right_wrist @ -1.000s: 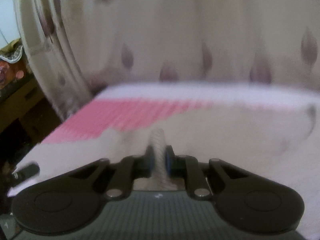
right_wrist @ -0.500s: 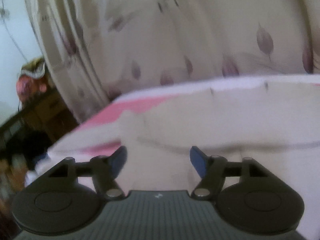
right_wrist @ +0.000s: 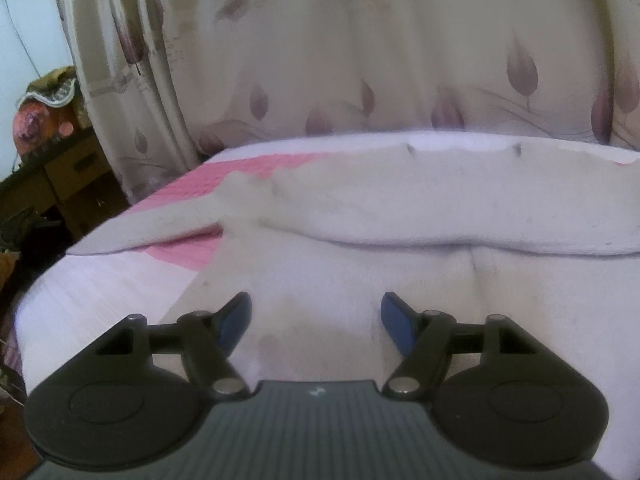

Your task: Fold small clothes

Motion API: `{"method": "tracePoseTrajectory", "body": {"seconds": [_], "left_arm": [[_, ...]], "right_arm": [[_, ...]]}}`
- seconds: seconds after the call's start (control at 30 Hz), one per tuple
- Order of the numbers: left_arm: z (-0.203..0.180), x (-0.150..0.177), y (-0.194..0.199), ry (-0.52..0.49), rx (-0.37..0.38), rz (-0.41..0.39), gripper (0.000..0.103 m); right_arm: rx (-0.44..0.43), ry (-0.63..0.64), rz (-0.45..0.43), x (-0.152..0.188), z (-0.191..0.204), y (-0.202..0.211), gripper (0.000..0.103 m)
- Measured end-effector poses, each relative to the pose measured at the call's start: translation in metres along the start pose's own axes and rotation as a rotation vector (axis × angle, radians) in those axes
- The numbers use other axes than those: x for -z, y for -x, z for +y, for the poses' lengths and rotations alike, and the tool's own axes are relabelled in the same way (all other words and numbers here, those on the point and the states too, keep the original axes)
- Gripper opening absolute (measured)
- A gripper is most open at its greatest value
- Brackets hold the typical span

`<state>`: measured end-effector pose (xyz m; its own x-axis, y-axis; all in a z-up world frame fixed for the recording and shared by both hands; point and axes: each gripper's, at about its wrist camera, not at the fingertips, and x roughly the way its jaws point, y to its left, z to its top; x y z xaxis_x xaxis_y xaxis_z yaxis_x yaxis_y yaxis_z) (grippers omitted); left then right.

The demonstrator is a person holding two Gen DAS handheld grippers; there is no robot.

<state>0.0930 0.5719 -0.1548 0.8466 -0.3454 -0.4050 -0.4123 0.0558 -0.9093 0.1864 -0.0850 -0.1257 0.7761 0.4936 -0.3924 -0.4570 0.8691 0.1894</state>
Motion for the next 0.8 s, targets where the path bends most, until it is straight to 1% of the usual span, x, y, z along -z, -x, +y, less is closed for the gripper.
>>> {"method": "tracePoseTrajectory", "body": {"seconds": [0.03, 0.1, 0.13, 0.17, 0.2, 0.23, 0.27, 0.3, 0.37, 0.4, 0.47, 0.53, 0.6, 0.63, 0.7, 0.8], "left_arm": [[0.003, -0.002, -0.009, 0.013, 0.005, 0.012, 0.082], [0.011, -0.004, -0.019, 0.041, 0.06, 0.024, 0.078], [0.014, -0.004, -0.024, 0.051, 0.093, 0.023, 0.072], [0.013, -0.004, -0.027, 0.045, 0.112, 0.011, 0.054], [0.009, -0.003, -0.028, 0.024, 0.11, -0.009, 0.046], [0.004, -0.002, -0.027, -0.011, 0.102, -0.041, 0.018], [-0.006, 0.003, -0.023, -0.062, 0.088, -0.089, 0.005], [-0.017, 0.009, -0.017, -0.124, 0.073, -0.139, 0.005], [-0.047, 0.028, -0.007, -0.249, 0.056, -0.212, 0.005], [-0.061, 0.039, -0.003, -0.294, 0.061, -0.234, 0.005], [-0.099, 0.07, 0.004, -0.422, 0.089, -0.269, 0.005], [-0.14, 0.108, 0.006, -0.554, 0.102, -0.287, 0.005], [-0.18, 0.15, -0.002, -0.649, 0.137, -0.265, 0.005], [-0.202, 0.176, -0.01, -0.704, 0.15, -0.242, 0.005], [-0.234, 0.221, -0.029, -0.771, 0.162, -0.197, 0.005], [-0.273, 0.297, -0.074, -0.861, 0.171, -0.074, 0.005]], "right_arm": [[0.009, -0.001, 0.006, 0.0, 0.0, -0.001, 0.072], [0.026, -0.002, 0.015, 0.0, 0.001, -0.004, 0.072], [0.03, -0.001, 0.018, 0.001, 0.001, -0.005, 0.072], [0.034, 0.002, 0.022, 0.001, 0.001, -0.006, 0.072], [0.038, 0.003, 0.026, 0.001, 0.002, -0.006, 0.072], [0.043, 0.004, 0.028, 0.001, 0.002, -0.007, 0.072], [0.046, 0.003, 0.028, 0.001, 0.002, -0.008, 0.072], [0.047, 0.002, 0.027, 0.001, 0.002, -0.008, 0.072], [0.047, -0.005, 0.018, 0.001, 0.001, -0.007, 0.072], [0.044, -0.01, 0.011, 0.001, 0.001, -0.006, 0.072], [0.033, -0.033, -0.003, 0.002, -0.003, -0.004, 0.072], [0.021, -0.066, -0.029, 0.002, -0.009, 0.0, 0.072], [0.001, -0.099, -0.056, 0.002, -0.014, 0.005, 0.072], [-0.005, -0.115, -0.073, 0.002, -0.017, 0.008, 0.072], [-0.021, -0.15, -0.111, 0.002, -0.022, 0.016, 0.072], [-0.064, -0.216, -0.162, 0.004, -0.032, 0.034, 0.072]]}}
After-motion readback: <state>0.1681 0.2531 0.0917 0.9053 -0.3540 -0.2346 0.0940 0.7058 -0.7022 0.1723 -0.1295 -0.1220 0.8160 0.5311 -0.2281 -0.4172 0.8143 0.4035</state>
